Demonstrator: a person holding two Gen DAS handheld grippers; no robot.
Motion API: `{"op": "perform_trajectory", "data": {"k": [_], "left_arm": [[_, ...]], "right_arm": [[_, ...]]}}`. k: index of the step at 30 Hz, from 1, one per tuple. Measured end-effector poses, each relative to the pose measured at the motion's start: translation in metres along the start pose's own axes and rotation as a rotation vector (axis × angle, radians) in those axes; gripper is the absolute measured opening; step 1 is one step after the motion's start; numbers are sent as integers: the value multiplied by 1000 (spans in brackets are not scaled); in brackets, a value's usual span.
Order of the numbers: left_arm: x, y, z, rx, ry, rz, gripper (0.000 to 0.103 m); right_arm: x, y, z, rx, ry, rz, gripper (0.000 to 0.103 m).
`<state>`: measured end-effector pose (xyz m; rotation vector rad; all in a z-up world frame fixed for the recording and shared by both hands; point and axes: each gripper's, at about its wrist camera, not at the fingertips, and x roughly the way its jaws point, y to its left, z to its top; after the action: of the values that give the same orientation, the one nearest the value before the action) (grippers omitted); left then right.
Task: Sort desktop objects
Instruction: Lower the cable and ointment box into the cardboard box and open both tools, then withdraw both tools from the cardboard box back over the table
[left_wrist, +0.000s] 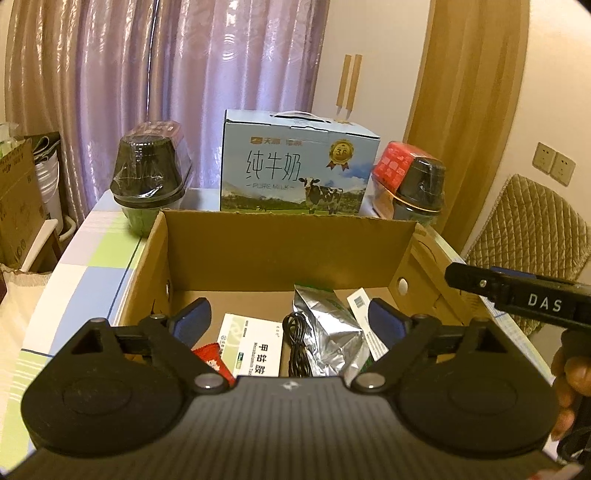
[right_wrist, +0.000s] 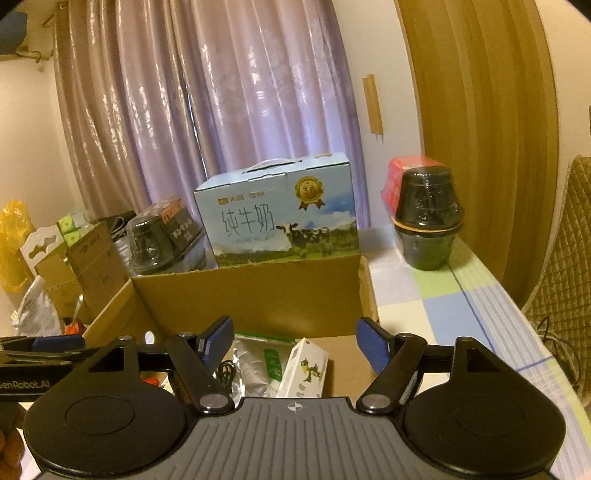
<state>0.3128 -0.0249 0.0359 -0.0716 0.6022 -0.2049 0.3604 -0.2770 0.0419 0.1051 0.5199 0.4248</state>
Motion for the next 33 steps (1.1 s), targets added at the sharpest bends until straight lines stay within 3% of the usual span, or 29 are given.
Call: {"op": "perform_trajectory", "data": {"k": [11, 20, 28, 33], "left_arm": [[-51, 16, -22, 5, -21, 25, 91], [-98, 37, -59, 6, 14, 75, 95], [-103, 49, -105, 189, 178, 109, 95], [-92, 58, -129, 300, 248, 80, 95]], "right_arm": [[-56, -9, -30, 23, -11, -10, 81], [-85, 6, -71, -27, 68, 14, 87], [-92, 18, -108, -114, 185, 62, 89], [-90, 23, -122, -142, 233, 87, 89]]}}
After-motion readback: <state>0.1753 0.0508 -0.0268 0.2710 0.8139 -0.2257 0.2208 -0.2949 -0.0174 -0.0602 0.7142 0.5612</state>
